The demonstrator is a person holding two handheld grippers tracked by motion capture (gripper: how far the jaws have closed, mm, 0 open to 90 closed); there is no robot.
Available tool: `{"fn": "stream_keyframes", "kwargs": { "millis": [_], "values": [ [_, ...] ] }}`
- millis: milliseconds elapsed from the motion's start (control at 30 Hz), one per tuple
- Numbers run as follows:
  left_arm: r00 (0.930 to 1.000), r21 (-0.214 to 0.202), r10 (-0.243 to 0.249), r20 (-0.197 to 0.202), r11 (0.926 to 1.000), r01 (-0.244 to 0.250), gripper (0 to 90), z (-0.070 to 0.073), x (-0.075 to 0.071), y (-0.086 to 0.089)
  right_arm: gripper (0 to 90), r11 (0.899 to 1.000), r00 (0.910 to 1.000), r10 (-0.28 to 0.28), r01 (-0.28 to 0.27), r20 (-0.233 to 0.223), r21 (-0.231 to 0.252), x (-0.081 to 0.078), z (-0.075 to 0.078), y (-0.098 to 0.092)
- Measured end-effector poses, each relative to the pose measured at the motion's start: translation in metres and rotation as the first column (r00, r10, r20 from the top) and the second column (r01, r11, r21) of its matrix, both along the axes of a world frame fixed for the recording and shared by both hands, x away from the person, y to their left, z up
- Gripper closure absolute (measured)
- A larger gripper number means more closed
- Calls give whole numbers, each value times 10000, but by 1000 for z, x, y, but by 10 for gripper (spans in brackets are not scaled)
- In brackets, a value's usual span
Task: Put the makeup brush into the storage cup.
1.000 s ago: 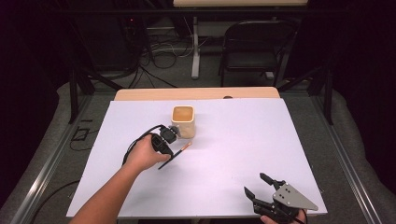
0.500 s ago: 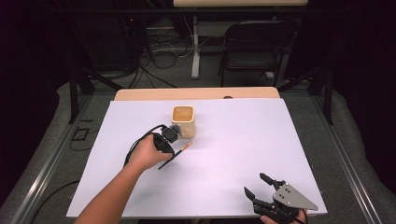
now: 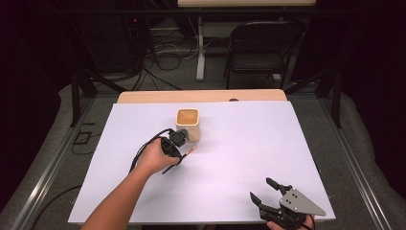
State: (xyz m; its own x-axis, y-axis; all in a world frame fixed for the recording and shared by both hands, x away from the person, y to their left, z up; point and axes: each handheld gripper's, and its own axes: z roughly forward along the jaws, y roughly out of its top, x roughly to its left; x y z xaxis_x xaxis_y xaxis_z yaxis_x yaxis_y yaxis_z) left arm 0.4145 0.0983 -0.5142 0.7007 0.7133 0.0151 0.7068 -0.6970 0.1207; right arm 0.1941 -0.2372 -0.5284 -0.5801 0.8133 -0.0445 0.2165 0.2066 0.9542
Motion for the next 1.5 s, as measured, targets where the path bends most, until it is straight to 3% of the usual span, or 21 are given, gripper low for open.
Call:
{"fn": "stream_keyframes", "kwargs": {
  "millis": [367, 633, 1067, 1500],
  "values": [
    [9998, -153, 153, -134, 9998, -156, 688, -2, 6, -2, 292, 10000, 10000, 23, -23, 10, -25, 0, 0, -1],
    [9997, 133, -44, -221, 9999, 47, 718, -4, 6, -11, 292, 10000, 10000, 16, -16, -31, 3, 0, 0, -1],
    [9997, 486, 63, -234, 9988, -52, 774, -8, 9, -14, 292, 10000, 10000, 52, -52, -15, -5, 0, 0, -1],
    [9988, 360, 118, -467, 9993, -101, 819, -10, 12, -13, 292, 10000, 10000, 82, -82, -21, -12, 0, 0, -1]
  ]
}}
